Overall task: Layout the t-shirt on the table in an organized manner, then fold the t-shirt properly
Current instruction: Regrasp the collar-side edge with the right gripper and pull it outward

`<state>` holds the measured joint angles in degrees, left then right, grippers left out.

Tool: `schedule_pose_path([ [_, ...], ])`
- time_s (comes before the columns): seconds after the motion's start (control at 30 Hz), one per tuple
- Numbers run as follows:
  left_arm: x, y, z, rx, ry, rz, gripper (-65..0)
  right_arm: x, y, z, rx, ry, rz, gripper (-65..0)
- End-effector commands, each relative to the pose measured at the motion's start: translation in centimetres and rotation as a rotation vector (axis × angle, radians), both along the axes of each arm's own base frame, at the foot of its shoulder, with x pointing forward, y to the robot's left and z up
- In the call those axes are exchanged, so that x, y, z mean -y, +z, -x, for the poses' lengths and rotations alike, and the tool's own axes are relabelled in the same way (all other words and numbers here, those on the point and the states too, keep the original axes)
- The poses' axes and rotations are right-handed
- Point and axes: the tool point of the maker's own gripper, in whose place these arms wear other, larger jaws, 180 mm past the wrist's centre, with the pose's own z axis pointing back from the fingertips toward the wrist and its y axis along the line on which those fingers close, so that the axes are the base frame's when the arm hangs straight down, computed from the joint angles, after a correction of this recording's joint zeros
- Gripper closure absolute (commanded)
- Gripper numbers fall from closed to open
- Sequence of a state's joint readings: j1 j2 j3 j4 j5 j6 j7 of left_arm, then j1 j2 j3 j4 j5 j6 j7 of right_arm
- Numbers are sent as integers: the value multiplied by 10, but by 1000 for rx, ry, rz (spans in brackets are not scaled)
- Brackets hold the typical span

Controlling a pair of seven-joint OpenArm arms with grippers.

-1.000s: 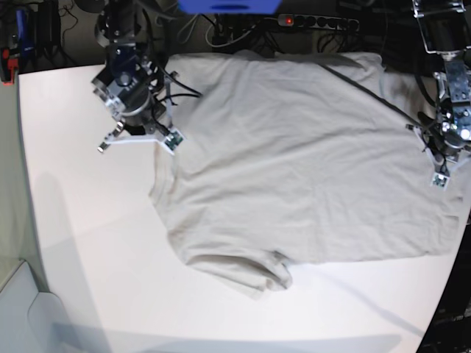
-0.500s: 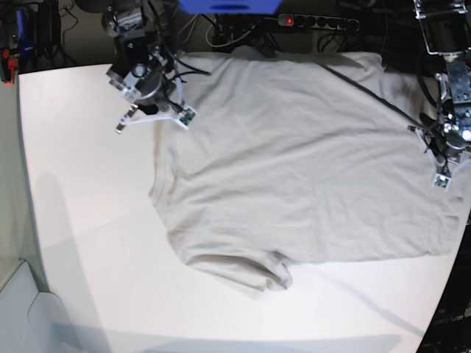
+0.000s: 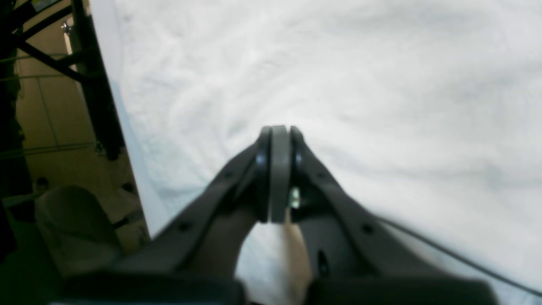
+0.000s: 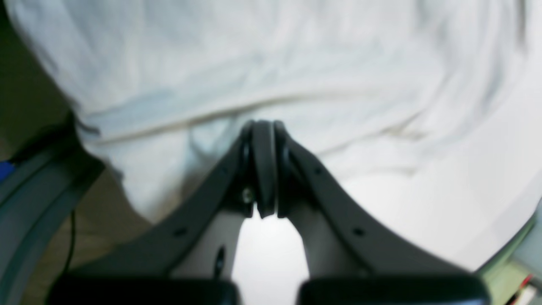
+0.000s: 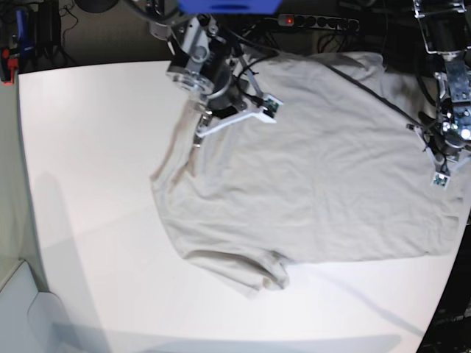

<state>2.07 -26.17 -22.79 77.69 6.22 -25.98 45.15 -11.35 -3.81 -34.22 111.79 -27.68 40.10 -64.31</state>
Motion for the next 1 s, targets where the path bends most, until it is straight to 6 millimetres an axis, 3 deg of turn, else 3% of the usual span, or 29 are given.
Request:
schedule_pose_path([
  [0.0, -9, 16, -9, 41, -1, -28, -1, -4, 7, -6, 23, -1, -11, 0],
  [0.17, -9, 16, -9, 41, -1, -28, -1, 7, 3, -16, 30, -14, 20, 0],
  [0.27, -10, 17, -9, 41, -1, -31, -1, 39, 1, -35, 50, -80, 66, 0],
  [0.4, -11, 16, -8, 38, 1, -31, -1, 97, 6, -62, 99, -187, 151, 0],
  [0.53, -11, 17, -9, 41, -1, -34, -1, 130, 10, -71, 119, -240, 201, 0],
  [0.7, -11, 17, -9, 41, -1, -34, -1, 128, -4, -53, 73, -232, 194, 0],
  [0.8, -11, 17, -9, 40, -1, -36, -1, 108, -9, -45, 54, -218, 124, 0],
  [0.97, -11, 17, -9, 40, -1, -36, -1, 92, -25, -34, 0, -208, 83, 0],
])
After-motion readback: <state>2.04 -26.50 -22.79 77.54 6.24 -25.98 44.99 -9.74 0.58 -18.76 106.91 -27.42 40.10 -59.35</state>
